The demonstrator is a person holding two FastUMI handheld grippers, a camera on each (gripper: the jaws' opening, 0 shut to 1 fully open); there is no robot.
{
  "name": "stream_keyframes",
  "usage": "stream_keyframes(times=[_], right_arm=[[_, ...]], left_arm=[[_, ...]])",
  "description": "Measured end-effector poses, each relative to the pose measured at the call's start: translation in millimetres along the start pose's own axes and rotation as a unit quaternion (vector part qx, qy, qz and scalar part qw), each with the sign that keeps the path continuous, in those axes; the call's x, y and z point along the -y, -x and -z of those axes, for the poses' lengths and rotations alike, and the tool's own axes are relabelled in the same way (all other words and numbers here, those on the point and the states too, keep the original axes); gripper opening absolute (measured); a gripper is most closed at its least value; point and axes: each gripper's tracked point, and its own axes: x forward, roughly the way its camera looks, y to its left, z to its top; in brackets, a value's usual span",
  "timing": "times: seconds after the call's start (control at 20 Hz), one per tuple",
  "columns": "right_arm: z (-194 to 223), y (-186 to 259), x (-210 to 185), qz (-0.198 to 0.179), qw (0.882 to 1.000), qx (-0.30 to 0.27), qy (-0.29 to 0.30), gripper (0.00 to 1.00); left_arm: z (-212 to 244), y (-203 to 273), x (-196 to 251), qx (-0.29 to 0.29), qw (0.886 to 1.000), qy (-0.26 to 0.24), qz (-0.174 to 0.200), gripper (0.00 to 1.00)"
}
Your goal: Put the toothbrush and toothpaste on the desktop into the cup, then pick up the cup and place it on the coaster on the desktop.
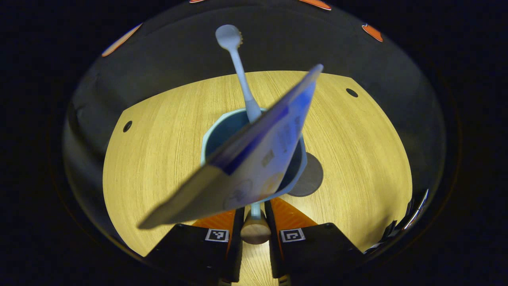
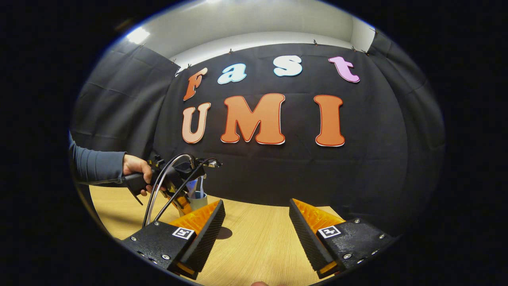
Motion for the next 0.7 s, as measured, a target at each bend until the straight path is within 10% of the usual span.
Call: stream_keyframes(times=[0.7], right_arm=[[19,10,12,0.012,0.999,-0.029,-0.012,0.98]], left_arm=[[1,-26,-20,0.005,1.0,-0.021,0.008,0.33]])
